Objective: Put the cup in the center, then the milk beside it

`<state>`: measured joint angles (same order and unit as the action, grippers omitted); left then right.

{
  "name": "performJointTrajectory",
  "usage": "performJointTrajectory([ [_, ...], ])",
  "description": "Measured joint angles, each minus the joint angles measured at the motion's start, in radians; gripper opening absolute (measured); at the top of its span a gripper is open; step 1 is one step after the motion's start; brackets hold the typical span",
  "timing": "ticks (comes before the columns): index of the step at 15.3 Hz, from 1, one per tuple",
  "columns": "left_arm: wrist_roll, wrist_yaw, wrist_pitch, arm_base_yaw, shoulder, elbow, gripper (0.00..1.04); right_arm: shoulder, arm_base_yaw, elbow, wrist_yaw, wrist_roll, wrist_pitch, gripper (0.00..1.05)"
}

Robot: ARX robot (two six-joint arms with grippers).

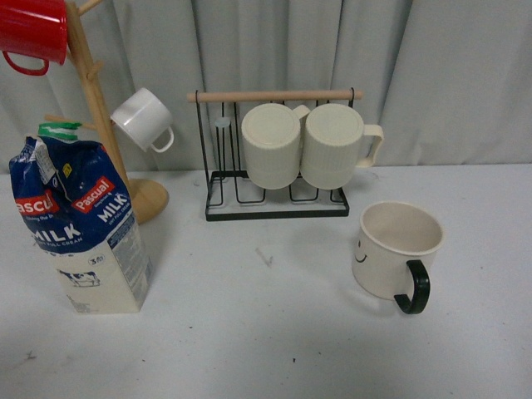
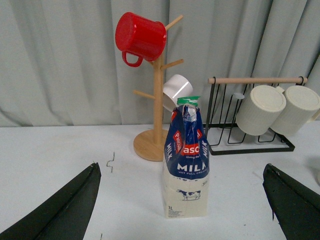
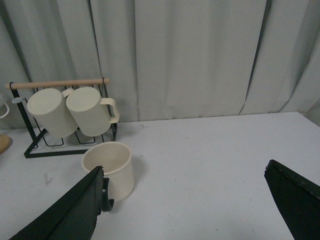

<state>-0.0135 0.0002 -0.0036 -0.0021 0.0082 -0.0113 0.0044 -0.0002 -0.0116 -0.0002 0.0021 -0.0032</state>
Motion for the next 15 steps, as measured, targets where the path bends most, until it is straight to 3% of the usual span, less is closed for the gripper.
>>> performJointTrajectory([
  [12,0.0,0.0,0.0,0.0,0.0,0.0,0.98,0.0,0.0,0.0,0.0,0.0,0.0,0.98],
  [13,0.0,-0.001,0.0,0.0,0.0,0.0,0.98,0.062,-0.06,-0.018,-0.147,0.0,-0.034,0.98],
  [14,0.0,0.0,0.001,0.0,0.0,0.0,0.98,0.25,-0.136,-0.046,-0.267,0.0,0.092,0.98],
  [15,0.0,0.0,0.0,0.0,0.0,0.0,0.98,0.401,-0.159,-0.078,-0.295,0.003,0.225,0.98],
])
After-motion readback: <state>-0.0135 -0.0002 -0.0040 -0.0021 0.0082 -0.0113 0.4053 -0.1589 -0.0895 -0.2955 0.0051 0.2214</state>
